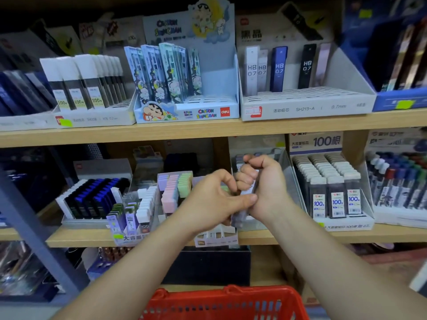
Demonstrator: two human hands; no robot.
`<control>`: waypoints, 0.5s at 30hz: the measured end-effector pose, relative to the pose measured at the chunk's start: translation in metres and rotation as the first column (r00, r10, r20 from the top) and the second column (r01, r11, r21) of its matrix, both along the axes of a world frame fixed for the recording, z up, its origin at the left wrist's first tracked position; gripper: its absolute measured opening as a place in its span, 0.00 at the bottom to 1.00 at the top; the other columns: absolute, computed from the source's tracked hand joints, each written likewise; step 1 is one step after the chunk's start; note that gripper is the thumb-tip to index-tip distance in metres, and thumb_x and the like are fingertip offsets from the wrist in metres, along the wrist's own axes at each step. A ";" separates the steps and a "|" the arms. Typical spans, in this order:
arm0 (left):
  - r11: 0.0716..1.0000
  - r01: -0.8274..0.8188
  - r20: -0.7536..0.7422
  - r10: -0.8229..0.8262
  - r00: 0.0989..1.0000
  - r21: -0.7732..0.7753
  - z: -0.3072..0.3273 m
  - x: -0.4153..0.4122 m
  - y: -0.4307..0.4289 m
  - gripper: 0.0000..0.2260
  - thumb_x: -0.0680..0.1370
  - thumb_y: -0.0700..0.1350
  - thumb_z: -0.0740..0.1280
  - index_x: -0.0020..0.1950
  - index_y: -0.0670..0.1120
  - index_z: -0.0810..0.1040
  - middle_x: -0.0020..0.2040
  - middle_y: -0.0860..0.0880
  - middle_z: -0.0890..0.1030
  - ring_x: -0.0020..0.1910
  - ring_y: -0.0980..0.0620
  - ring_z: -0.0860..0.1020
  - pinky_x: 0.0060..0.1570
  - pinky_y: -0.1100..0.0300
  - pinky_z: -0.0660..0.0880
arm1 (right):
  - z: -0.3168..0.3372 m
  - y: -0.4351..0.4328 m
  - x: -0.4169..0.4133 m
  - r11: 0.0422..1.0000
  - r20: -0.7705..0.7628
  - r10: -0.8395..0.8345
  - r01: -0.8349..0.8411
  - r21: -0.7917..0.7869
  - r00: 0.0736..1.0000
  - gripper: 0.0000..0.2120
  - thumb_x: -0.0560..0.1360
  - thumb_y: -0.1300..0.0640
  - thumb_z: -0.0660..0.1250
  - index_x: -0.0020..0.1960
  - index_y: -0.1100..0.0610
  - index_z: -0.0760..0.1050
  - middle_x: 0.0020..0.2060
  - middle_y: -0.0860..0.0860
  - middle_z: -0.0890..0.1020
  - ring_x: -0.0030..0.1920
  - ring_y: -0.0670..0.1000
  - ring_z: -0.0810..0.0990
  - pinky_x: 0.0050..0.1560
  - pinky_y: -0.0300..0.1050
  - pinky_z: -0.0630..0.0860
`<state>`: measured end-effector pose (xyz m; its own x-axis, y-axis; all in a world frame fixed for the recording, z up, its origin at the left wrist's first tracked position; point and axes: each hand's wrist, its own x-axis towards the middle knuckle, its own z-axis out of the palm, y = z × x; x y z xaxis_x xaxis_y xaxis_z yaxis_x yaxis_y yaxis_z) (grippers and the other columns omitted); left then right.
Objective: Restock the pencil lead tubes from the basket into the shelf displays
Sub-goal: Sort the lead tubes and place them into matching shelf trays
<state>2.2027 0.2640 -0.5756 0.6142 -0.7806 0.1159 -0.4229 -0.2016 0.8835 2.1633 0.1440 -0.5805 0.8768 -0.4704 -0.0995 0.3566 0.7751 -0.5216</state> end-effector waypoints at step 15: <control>0.948 -0.215 -0.122 0.191 0.974 -0.236 0.014 0.008 0.031 0.12 0.72 0.39 0.74 0.46 0.43 0.71 0.38 0.44 0.85 0.38 0.48 0.84 0.37 0.57 0.80 | 0.010 0.005 -0.016 0.735 -0.219 0.328 -0.394 -0.551 0.919 0.08 0.80 0.64 0.63 0.54 0.65 0.78 0.53 0.64 0.83 0.52 0.60 0.84 0.56 0.57 0.80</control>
<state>2.2107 0.2945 -0.5616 0.7744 -0.5927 0.2214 -0.3063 -0.0450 0.9509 2.1476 0.1487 -0.5704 0.9931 -0.1169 -0.0131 0.0323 0.3779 -0.9253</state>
